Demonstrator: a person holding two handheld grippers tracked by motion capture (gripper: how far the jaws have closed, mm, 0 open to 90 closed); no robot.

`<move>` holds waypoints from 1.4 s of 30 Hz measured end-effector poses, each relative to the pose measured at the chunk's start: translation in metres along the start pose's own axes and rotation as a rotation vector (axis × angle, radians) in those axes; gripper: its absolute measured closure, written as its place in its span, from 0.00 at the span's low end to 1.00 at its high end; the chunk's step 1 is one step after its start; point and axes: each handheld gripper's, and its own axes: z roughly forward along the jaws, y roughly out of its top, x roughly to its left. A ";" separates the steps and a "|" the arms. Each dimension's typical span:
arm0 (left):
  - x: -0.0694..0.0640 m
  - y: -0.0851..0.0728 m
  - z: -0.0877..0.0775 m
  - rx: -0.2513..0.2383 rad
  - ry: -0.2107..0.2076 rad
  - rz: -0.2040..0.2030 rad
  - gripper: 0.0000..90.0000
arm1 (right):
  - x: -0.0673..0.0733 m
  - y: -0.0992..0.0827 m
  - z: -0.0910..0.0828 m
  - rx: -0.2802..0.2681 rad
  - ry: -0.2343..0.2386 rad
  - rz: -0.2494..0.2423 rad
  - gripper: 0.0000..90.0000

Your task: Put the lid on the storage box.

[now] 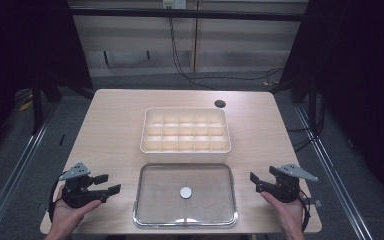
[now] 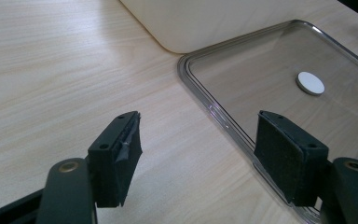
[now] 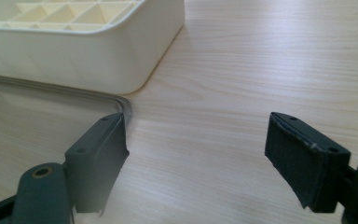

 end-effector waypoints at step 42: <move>-0.010 0.027 0.044 0.048 -0.072 -0.003 0.37 | 0.046 0.017 0.038 0.193 0.280 -0.054 0.39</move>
